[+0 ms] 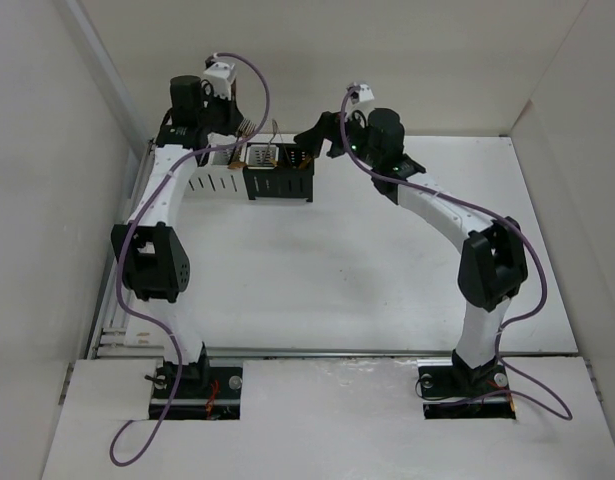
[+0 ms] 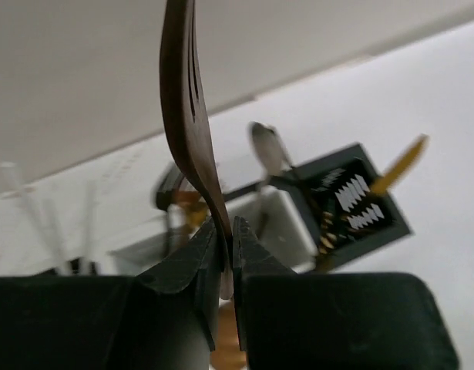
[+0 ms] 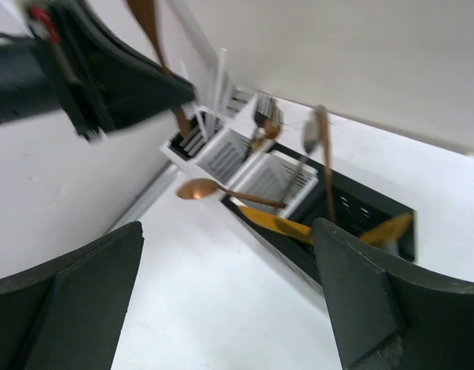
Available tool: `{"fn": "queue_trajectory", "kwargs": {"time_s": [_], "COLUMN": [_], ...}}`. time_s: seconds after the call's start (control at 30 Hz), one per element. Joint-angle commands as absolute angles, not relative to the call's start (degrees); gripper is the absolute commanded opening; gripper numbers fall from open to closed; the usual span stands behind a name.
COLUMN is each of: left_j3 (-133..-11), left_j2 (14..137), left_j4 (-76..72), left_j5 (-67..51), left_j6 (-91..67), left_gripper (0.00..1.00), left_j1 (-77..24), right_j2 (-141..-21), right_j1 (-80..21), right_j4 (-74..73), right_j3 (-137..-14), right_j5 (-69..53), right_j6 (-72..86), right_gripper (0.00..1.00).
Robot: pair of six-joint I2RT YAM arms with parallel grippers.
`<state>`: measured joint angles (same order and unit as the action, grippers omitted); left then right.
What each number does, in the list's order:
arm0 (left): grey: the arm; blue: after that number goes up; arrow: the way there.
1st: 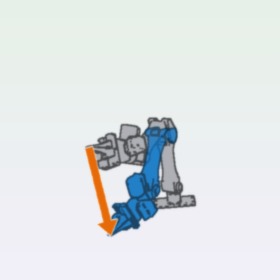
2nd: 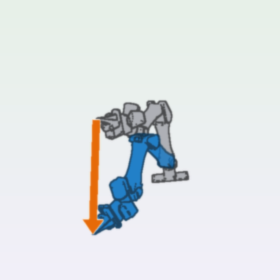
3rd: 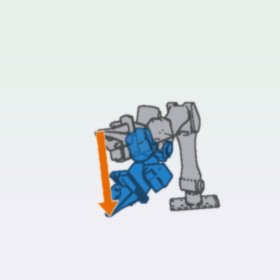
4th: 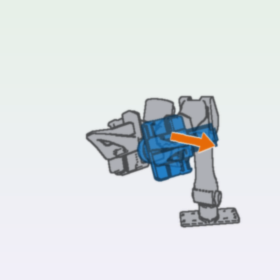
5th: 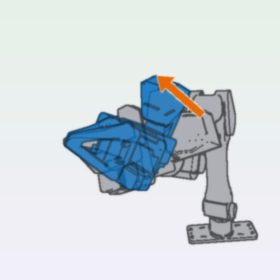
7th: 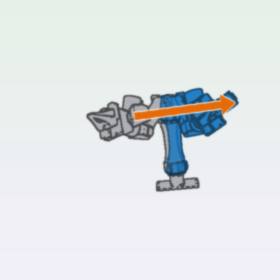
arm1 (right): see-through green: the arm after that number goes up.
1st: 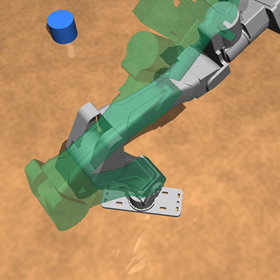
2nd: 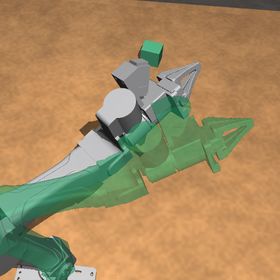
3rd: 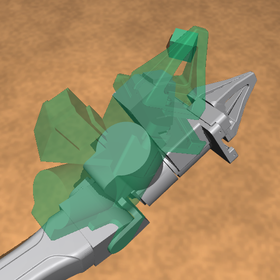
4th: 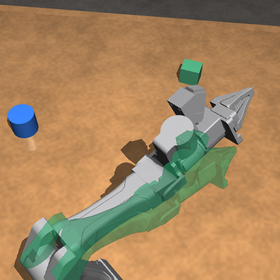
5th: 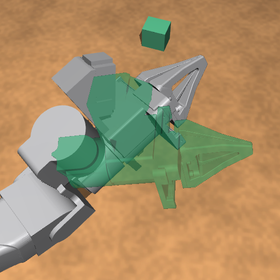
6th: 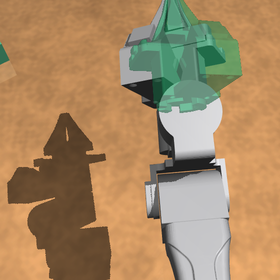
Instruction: Sort the eating utensils into containers
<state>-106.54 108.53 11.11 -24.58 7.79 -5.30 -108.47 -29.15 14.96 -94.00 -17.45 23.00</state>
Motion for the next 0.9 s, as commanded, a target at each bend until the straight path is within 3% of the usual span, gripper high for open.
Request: {"fn": "queue_trajectory", "kwargs": {"time_s": [0.0,0.27,0.73,0.8,0.83,0.87], "left_j3": [-107.9,-98.9,-90.3,-89.2,-89.2,-89.2], "left_j2": [108.5,113.8,115.8,116.4,116.4,116.4], "left_j4": [1.9,-11.4,-17.1,-17.1,-17.1,-16.5], "left_j5": [-18.6,-15.1,-15.6,-15.6,-15.1,-15.1], "left_j6": [12.1,13.4,12.9,12.9,12.9,12.9], "left_gripper": [0.0,0.0,0.0,0.15,0.26,0.45], "left_j1": [-4.8,-3.0,-1.7,-1.7,-1.7,-1.7], "right_j2": [-103.8,-102.0,-101.5,-101.0,-101.0,-100.4], "right_j1": [-27.1,-24.0,-23.5,-22.9,-22.9,-22.9], "right_j4": [16.4,16.4,14.9,14.3,14.3,13.7], "right_j3": [-91.9,-87.5,-87.0,-87.0,-87.0,-87.0], "right_j5": [-19.2,-19.2,-18.7,-18.2,-18.2,-18.2], "right_j6": [21.1,21.1,20.6,20.0,20.0,19.4], "right_gripper": [0.96,0.96,0.97,0.97,0.97,0.97]}}
